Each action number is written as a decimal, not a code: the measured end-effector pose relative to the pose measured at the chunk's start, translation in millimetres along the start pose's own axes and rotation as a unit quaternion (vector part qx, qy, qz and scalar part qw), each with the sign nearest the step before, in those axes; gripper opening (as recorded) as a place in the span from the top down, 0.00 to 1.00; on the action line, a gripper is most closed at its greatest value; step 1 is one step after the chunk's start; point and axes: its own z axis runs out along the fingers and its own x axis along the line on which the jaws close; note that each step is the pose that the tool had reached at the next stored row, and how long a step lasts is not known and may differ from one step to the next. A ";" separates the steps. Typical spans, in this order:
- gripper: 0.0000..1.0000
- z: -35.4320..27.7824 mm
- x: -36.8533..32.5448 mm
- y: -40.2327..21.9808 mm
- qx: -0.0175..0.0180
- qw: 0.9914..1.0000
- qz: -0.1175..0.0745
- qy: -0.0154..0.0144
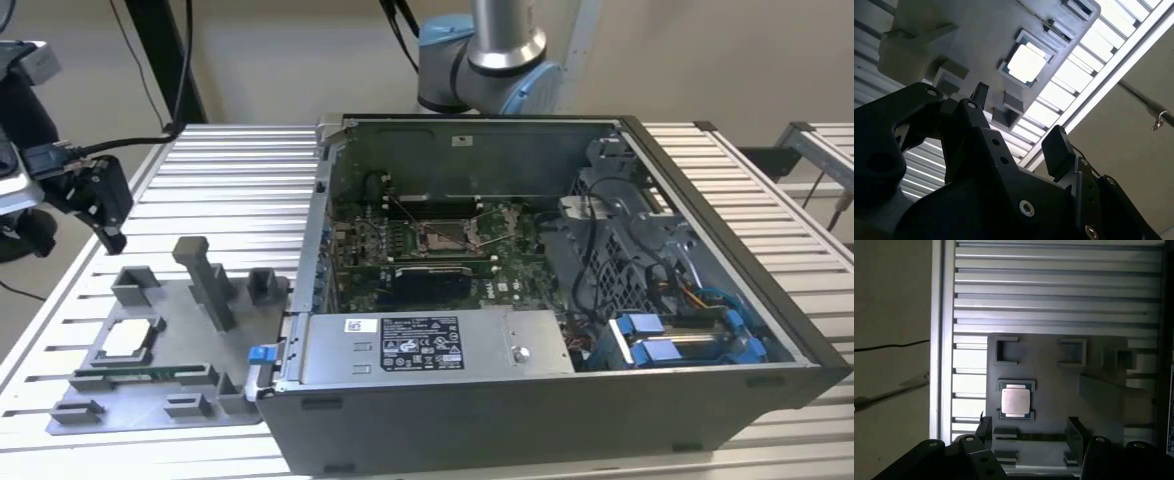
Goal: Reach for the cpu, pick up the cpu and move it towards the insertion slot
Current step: 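Pick up the cpu and move it towards the insertion slot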
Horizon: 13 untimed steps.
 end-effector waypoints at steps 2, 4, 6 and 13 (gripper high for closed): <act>0.00 2.2 0.0 -0.1 0.000 1.000 0.000 0.000; 0.00 3.4 -0.1 -0.1 0.001 1.000 0.000 0.000; 0.00 4.9 0.0 -0.2 0.002 1.000 0.000 0.000; 0.00 9.5 0.0 -0.3 0.002 1.000 0.000 0.000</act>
